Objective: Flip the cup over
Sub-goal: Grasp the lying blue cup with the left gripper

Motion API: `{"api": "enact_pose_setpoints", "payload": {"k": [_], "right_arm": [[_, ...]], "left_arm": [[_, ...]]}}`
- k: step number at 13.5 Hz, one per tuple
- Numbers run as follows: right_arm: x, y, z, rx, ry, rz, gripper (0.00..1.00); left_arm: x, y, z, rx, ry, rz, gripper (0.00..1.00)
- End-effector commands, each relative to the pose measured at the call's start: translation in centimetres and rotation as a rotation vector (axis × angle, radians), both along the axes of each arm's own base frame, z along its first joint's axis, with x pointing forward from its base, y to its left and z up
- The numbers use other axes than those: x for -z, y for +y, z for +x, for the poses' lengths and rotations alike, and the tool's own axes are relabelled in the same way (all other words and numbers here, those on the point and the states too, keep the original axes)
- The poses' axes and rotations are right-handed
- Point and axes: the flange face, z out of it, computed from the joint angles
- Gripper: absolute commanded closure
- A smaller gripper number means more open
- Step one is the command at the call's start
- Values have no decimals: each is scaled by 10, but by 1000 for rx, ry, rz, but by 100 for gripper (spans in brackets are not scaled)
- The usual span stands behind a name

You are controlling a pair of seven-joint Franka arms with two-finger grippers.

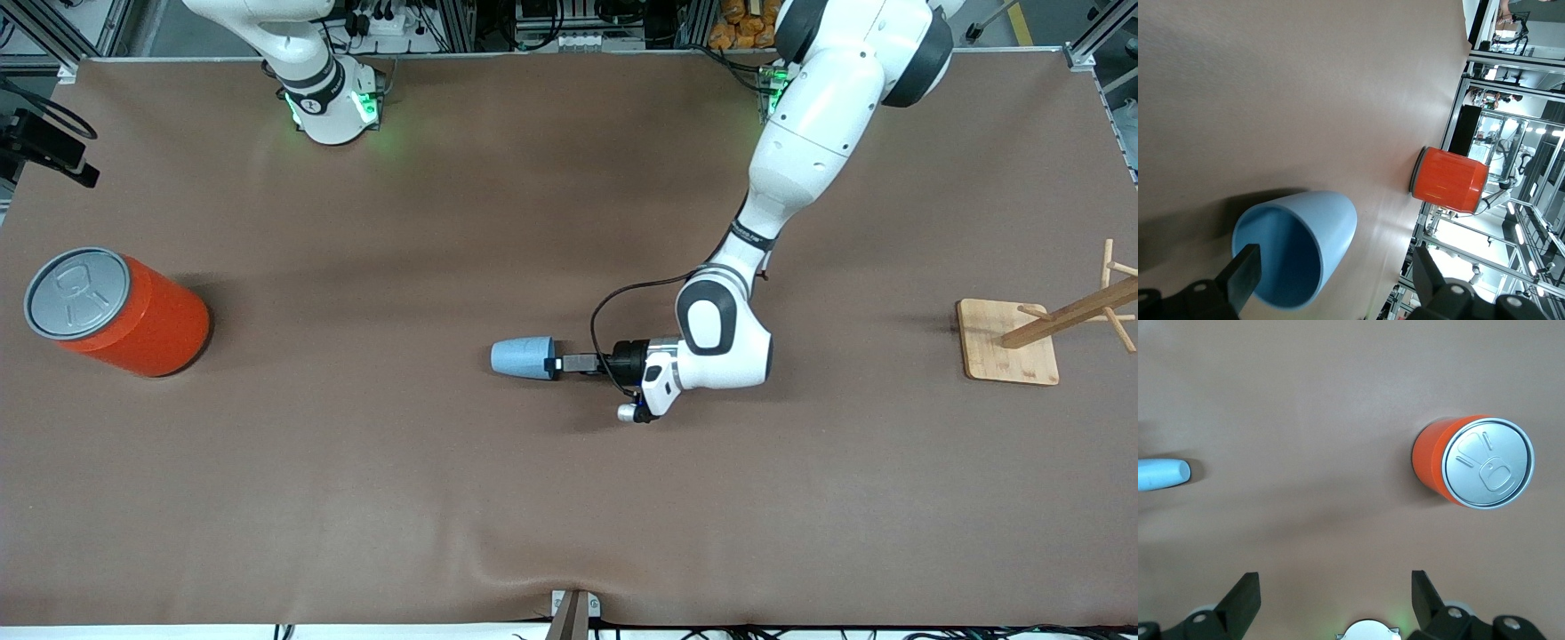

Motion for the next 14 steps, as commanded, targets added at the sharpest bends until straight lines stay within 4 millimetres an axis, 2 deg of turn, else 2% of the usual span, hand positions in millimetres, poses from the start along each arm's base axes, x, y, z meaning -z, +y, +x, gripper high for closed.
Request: {"api": "enact_pose_setpoints", "payload": {"k": [1,2,6,7,9,10,11,14], "right_arm": [[-12,-2,-3,9,-17,4,0],[-10,3,-1,11,-12,-1,0],[6,-1,11,18,12,7,0],[7,1,11,15,12,5,0],[9,-3,11,23,22,5,0],[10,-10,10,36,25,5,0],[10,-17,10,48,22,6,0],[17,-15,14,45,37,7,0]], "left_arm": [[4,-16,4,-23,-31,-16,0],[6,-19,2,-28,-28,-18,0],[12,-37,-11,-24,-40,10,0],[10,-39,-12,-21,-47,14,11],[9,-38,-13,1,-91,16,83],[9,-38,-13,9,-107,13,100],[6,-38,-13,13,-113,14,100],[2,-36,-10,13,-121,18,100]]}}
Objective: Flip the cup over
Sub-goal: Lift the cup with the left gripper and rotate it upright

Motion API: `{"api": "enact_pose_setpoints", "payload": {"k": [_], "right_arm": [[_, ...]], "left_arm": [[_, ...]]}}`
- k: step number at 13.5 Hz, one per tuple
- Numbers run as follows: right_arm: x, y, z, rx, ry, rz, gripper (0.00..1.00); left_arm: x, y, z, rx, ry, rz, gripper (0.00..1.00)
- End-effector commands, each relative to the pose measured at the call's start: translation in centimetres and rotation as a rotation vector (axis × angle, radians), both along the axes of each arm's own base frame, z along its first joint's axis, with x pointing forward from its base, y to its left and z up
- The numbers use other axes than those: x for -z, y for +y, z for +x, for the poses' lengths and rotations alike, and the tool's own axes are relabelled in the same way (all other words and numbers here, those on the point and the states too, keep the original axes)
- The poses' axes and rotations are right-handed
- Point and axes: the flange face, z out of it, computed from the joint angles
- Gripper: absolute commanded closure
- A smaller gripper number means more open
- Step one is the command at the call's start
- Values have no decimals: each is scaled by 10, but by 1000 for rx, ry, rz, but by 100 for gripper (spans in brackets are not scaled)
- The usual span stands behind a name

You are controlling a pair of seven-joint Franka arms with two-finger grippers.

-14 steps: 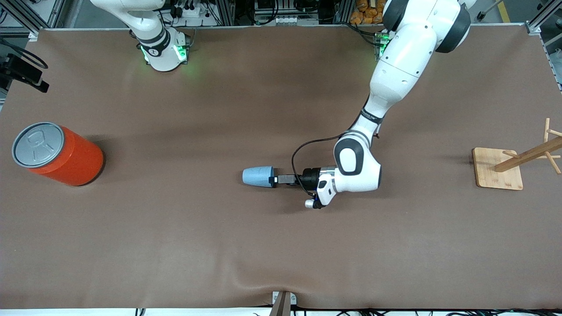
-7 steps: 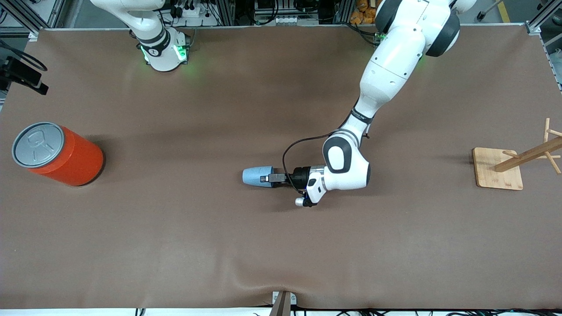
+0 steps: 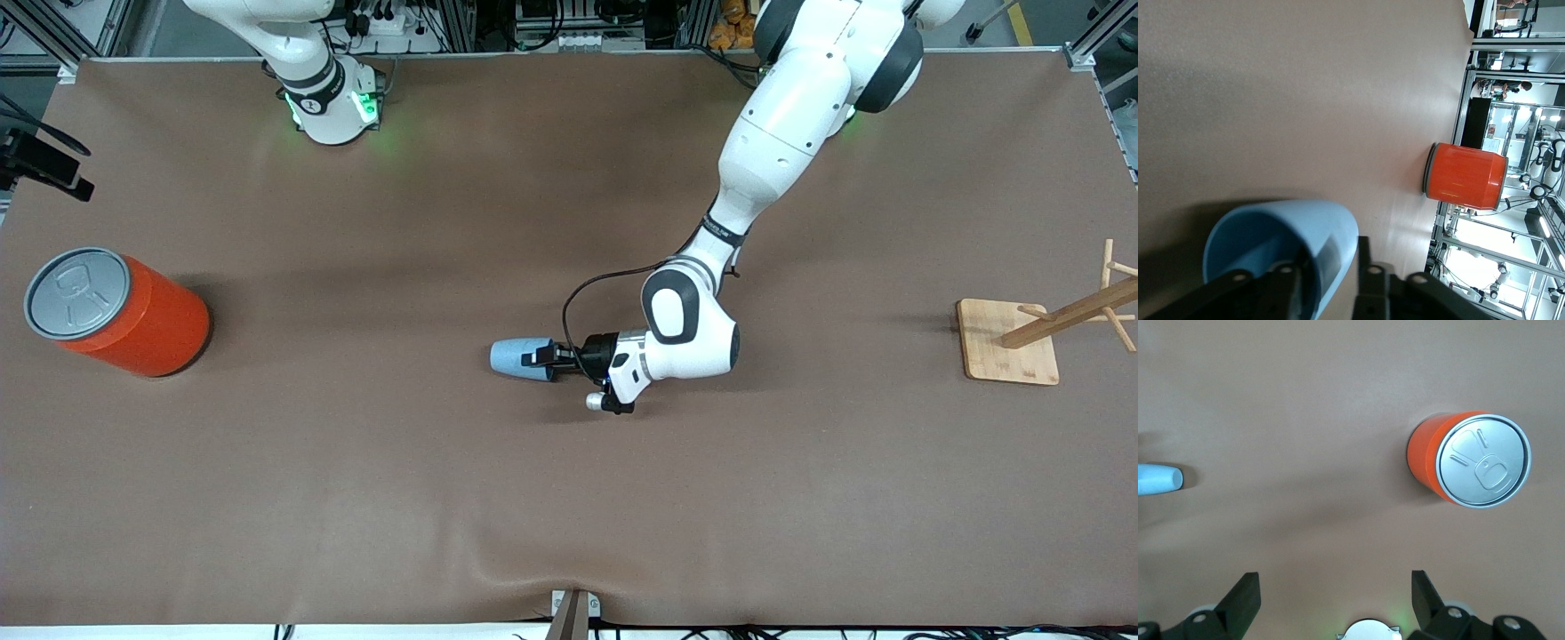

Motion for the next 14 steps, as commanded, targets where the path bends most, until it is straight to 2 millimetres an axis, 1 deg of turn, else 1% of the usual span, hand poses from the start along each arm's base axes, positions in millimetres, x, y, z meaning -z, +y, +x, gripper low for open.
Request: {"api": "enact_pose_setpoints", "payload": {"k": [1,3,5,7,9,10,11,13,14], "right_arm": [[0,-2,2,15,2,4,0],[-1,-9,2,28,-3,4,0],[0,-6,3,23,0,4,0],[-1,-6,4,23,-11,5,0],[-2,-6,6,22,-26,3,0],[-2,-5,6,20,-31,3,0],[-2,-3,7,17,-31,3,0],[3,-1,10,13,-23,4,0],[3,0,10,10,-21,4,0]], "left_arm": [[-10,-2,5,-8,-33,-10,100],[-31,3,14,-1,-56,2,100],[-61,2,19,-25,-5,22,100],[-88,-1,21,14,-5,117,100],[-118,3,26,48,-45,220,100],[-133,8,28,62,-67,270,100],[-148,30,39,65,-77,311,100],[-177,47,40,111,-49,350,100],[-185,70,45,140,-72,415,100]]}}
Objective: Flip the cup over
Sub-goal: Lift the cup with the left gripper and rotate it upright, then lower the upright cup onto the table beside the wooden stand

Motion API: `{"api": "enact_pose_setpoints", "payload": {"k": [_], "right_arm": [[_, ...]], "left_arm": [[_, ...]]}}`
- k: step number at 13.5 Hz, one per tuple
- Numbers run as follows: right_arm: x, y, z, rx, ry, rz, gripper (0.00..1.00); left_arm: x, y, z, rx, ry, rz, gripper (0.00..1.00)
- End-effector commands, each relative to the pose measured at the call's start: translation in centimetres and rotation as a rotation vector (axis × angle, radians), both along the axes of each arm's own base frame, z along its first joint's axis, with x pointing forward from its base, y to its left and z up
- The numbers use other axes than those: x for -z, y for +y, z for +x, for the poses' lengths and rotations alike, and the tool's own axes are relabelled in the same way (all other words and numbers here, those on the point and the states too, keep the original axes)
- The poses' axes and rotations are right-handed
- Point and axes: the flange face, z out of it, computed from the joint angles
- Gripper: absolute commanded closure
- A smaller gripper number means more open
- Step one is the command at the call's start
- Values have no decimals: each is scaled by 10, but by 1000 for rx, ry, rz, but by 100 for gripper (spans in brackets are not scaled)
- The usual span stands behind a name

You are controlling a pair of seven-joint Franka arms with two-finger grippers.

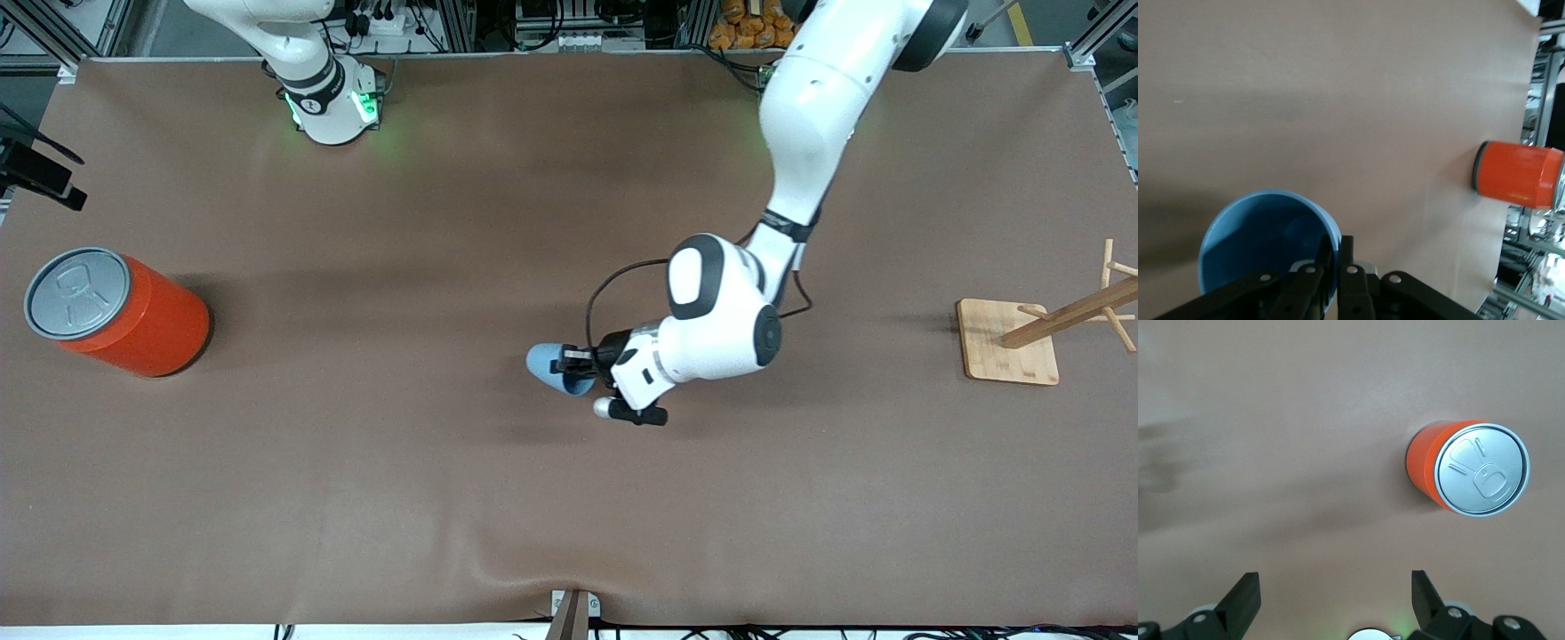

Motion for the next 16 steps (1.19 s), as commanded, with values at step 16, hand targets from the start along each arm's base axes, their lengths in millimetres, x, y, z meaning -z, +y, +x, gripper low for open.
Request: {"api": "enact_pose_setpoints", "payload": {"k": [16], "right_arm": [[4,6,4,-13,13,6,0]], "left_arm": [[16,308,-111,57,-328,769,100]]}}
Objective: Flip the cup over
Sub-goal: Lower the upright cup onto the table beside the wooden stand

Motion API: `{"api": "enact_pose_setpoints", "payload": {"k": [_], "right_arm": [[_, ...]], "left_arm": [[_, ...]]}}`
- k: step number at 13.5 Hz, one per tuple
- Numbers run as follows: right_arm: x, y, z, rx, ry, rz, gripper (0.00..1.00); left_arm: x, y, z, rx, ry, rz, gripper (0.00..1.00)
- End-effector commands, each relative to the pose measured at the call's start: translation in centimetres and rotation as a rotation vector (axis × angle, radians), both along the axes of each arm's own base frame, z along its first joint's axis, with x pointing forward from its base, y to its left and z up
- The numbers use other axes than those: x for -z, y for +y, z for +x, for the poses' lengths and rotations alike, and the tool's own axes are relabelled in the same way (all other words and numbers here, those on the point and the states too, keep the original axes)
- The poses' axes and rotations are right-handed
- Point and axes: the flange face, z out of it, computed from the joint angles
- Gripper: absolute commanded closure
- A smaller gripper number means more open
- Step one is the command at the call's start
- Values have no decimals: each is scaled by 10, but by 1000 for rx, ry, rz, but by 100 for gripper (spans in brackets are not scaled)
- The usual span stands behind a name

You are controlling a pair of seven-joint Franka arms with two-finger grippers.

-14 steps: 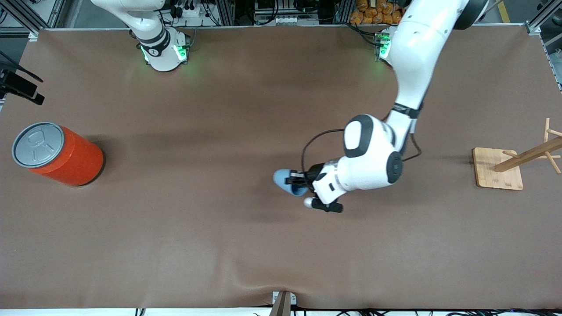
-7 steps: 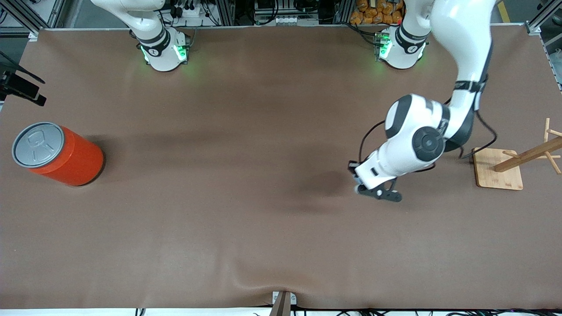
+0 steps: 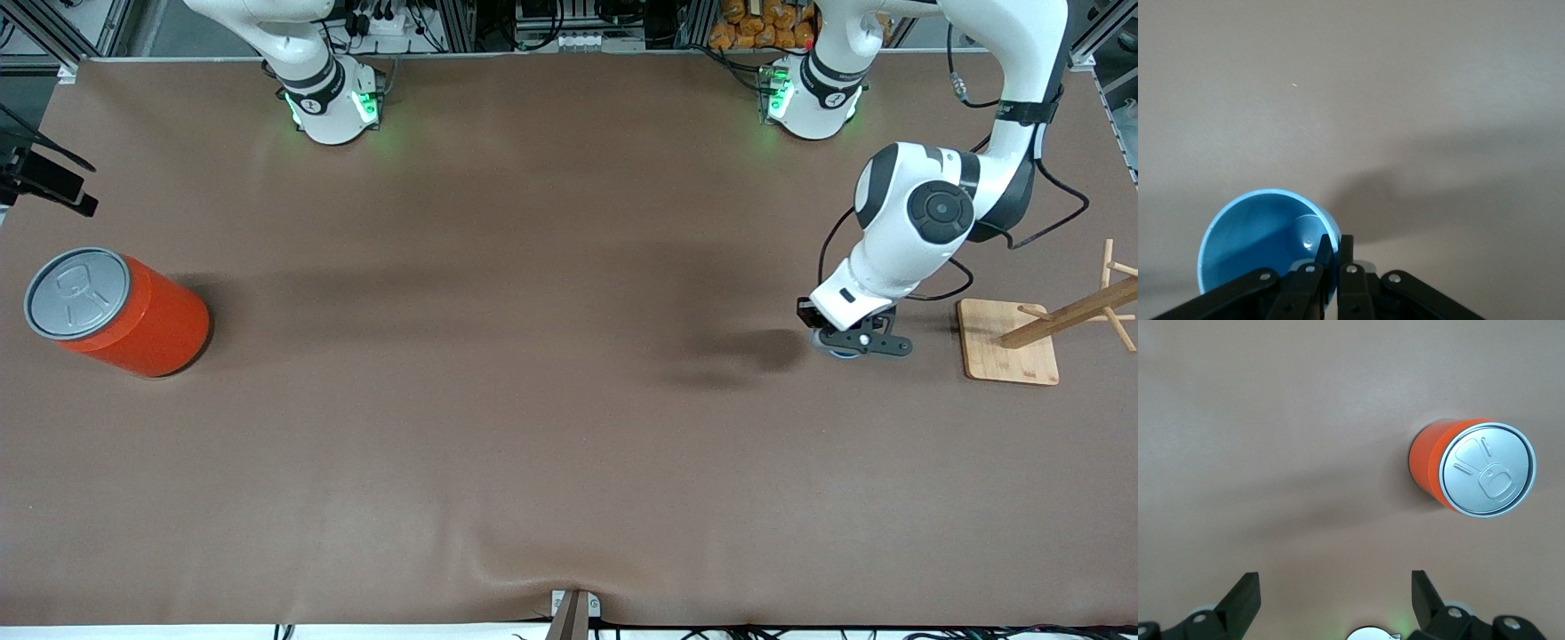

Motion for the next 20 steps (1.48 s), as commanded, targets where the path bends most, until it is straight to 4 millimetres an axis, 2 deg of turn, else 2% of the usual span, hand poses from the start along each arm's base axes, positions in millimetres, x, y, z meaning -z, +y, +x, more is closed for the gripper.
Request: {"api": "enact_pose_setpoints", "payload": {"k": [1,5,9,10,11,12,13,17,20], "right_arm": [[-3,1,0,-3,-5,6,0],[-3,2,0,-2,-3,6,0],[-3,1,0,-1,-3,5,0],[-2,2,0,-2,0,6,0],[-3,2,0,-2,-3,6,0],[-2,1,0,-2,0,6,0],[-3,2,0,-2,-2,6,0],[-2,1,0,-2,1,7,0],[-2,1,0,-2,3,7,0]], "left_arm": [[13,11,-13,1,-49,0,100],[26,21,-10,-29,-57,-7,100],[48,19,-6,-30,-68,-17,100],[49,18,-6,-28,-68,-18,100],[49,17,-6,-30,-68,-19,80],[47,18,-5,-37,-69,-19,47],[46,23,-5,-33,-71,-17,0],[26,27,-3,-35,-68,-9,0],[-6,22,3,-42,-19,5,0]]}}
